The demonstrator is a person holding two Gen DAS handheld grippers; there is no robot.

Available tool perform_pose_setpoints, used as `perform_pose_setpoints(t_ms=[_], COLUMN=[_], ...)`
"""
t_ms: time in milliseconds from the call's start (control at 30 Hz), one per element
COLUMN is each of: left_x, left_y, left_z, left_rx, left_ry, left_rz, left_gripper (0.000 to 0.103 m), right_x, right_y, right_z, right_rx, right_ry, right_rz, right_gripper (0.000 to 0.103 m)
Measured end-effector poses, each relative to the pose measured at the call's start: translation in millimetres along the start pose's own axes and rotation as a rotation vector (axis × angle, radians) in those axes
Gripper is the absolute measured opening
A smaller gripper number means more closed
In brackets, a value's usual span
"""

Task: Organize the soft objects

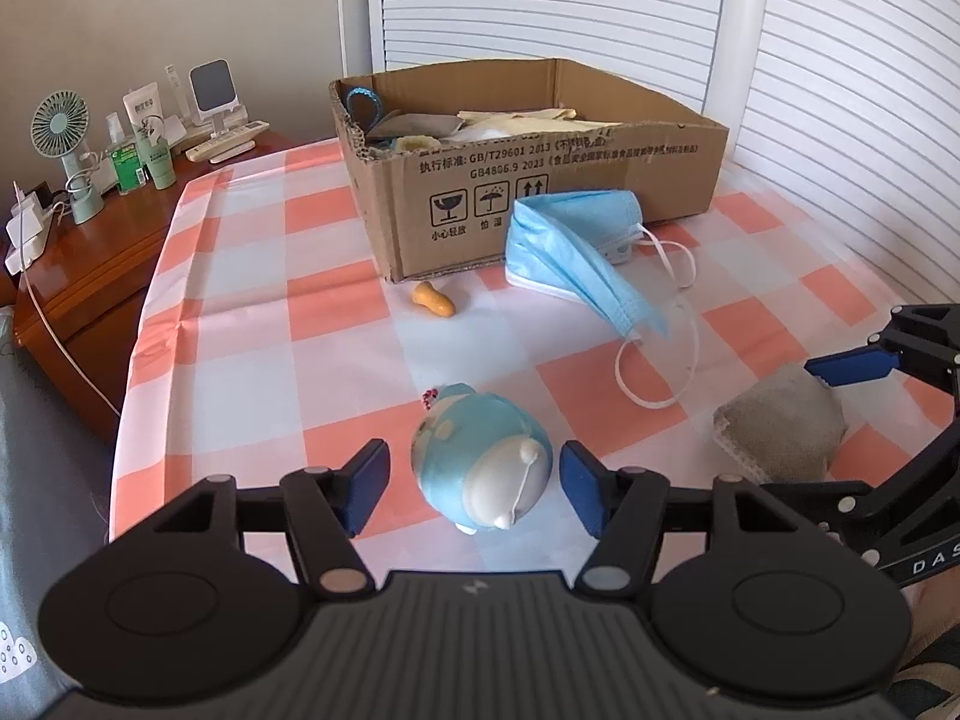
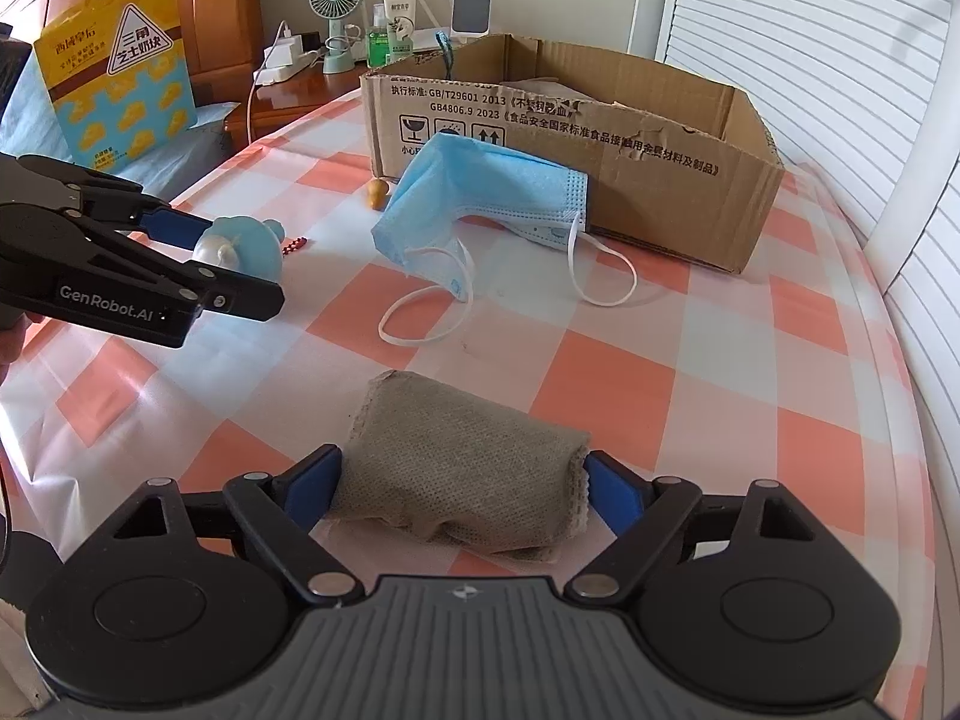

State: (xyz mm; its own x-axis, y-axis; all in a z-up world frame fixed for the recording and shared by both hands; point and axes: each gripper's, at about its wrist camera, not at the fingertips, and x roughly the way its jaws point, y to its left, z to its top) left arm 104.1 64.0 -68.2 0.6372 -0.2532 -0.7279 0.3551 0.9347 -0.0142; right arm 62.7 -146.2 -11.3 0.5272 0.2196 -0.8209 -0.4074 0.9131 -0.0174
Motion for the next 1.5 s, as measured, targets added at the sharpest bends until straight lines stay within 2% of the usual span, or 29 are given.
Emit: perform_pose_setpoints(t_ms=[67,133,700,1067,1267,1500], left_x=[-1.0,-1.5,2.8,2.3,2.8,2.9], left_y=[0.8,0.8,4.5,5.7,4.6,5.0], left_z=[-0.3,-0.3,-2.8,-3.1,-3.4,-3.9], left_rx=[-0.003,-0.003,-0.018,-0.027,-0.023,-0.034], left_ry=[-0.001,-0.004,0.004,-0.002,-0.003,0.003], left_rz=[0.003,0.0,-0.021,-0.028,-0.038,-0.034], left_gripper=[0.063,0.063,0.064,0.064,0.064,0.064], right_x=[0.9,2.7,1.5,-10.4,-18.1,-0.2], right_y=[-0.6,-1.9,-1.4,-7.0,-12.5,-18.1], right_z=[-0.6,-1.9,-8.7,-8.4,-15.3,-1.7], right_rx=[0.006,0.012,0.004,-0.115,-0.193,-0.164], right_ry=[0.004,0.013,-0.03,0.001,0.015,-0.005], right_rz=[-0.007,-0.01,-0.001,0.084,0.027,0.032], right_gripper=[0.1,0.103,0.103,0.103,0.103,0.103])
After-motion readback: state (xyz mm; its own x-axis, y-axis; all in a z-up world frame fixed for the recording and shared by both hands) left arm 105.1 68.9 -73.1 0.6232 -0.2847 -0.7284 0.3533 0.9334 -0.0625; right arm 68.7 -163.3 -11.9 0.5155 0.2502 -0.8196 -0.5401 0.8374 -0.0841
